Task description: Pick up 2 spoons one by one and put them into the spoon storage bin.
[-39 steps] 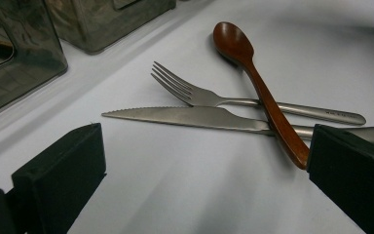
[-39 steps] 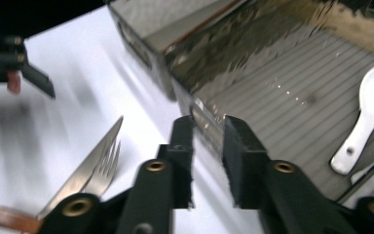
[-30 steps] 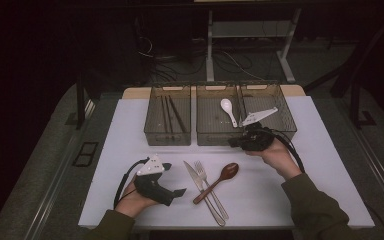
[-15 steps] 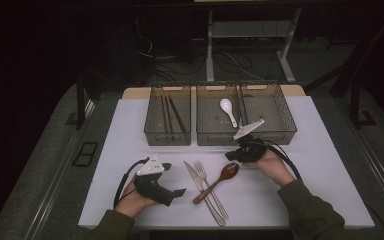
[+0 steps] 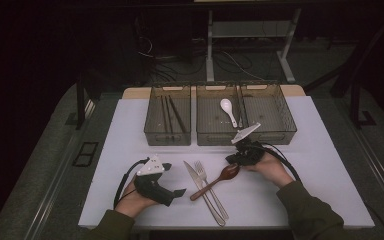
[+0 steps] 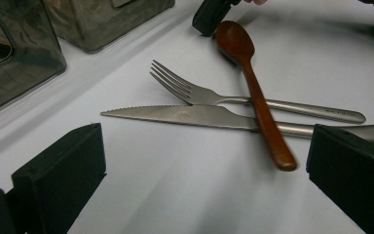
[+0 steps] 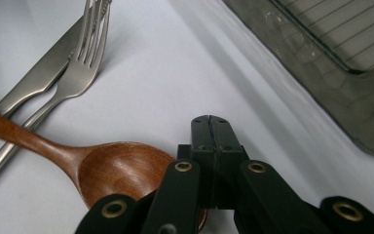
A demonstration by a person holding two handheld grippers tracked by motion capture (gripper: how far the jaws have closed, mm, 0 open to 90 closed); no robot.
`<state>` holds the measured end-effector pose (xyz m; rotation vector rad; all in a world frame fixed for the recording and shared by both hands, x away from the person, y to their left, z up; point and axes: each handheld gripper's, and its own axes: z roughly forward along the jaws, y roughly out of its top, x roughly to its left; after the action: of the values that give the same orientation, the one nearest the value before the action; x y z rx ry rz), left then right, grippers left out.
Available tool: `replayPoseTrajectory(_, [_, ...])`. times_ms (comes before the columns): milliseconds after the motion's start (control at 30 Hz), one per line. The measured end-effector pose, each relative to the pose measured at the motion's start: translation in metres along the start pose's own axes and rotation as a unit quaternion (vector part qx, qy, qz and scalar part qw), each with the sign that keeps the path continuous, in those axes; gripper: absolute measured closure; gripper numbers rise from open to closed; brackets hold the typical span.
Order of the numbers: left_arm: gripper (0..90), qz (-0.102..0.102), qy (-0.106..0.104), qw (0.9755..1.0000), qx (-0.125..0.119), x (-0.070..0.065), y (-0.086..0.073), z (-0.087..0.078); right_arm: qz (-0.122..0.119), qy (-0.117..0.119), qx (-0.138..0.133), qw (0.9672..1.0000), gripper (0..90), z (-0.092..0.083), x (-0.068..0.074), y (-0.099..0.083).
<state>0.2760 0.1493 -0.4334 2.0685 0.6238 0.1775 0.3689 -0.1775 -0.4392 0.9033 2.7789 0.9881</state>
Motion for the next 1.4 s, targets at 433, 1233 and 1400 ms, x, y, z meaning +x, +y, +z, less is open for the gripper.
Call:
replayPoseTrajectory(433, [0.0,0.001,0.000,1.0000,0.000,0.000,0.000,0.000,-0.001,0.002,0.007,1.0000,86.6,-0.011,0.002,-0.015])
replayPoseTrajectory(1233, [0.0,0.002,0.000,1.0000,0.004,0.000,0.000,0.001,0.011,0.049,-0.032,0.9983,48.1,-0.024,0.010,-0.030])
replayPoseTrajectory(1400, [0.0,0.001,-0.001,1.0000,0.004,0.000,0.000,0.001,0.002,0.047,-0.025,0.9986,48.0,-0.019,0.013,-0.030])
